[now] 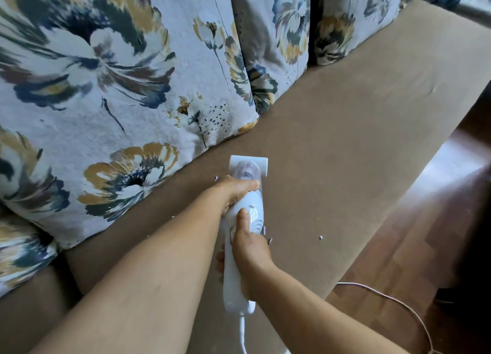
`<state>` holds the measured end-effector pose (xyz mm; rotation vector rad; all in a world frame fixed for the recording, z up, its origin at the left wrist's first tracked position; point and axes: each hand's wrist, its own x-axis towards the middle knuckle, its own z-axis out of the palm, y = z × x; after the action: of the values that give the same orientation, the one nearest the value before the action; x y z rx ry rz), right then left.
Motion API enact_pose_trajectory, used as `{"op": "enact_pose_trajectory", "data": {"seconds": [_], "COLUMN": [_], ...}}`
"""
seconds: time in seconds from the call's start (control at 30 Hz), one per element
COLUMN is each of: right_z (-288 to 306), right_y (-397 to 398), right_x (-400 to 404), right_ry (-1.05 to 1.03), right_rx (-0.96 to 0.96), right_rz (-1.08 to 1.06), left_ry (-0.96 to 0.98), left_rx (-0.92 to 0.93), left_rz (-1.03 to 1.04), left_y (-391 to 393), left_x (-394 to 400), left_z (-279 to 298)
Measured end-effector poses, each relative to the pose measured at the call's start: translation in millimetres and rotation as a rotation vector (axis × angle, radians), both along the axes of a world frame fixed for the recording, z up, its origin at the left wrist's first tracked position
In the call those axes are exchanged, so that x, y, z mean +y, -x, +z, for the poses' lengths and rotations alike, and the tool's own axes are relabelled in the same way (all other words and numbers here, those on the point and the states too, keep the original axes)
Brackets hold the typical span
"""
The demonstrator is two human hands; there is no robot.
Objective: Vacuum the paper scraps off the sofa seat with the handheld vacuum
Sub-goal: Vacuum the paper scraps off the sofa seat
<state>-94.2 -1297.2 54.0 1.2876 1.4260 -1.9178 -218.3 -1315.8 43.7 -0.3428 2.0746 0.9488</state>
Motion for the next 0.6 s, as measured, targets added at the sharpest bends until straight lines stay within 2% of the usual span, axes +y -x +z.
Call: {"op": "enact_pose_trajectory", "data": {"seconds": [0.33, 0.6], "right_z": [-34.4, -42.0], "right_y": [75.3, 72.8], "right_x": [62.1, 65.2], "right_ry": [0.025, 0.066], "right_rx": [-0.087, -0.134], "right_rz": [0.172, 0.175], "left_ry": [0.016, 0.087], "left_rx": [-0.009, -0.025], "left_rz": [0.191, 0.162], "left_y": [64.5, 62.5], "left_x": [40.6, 46.2], "left_z": [-42.3, -46.4]}}
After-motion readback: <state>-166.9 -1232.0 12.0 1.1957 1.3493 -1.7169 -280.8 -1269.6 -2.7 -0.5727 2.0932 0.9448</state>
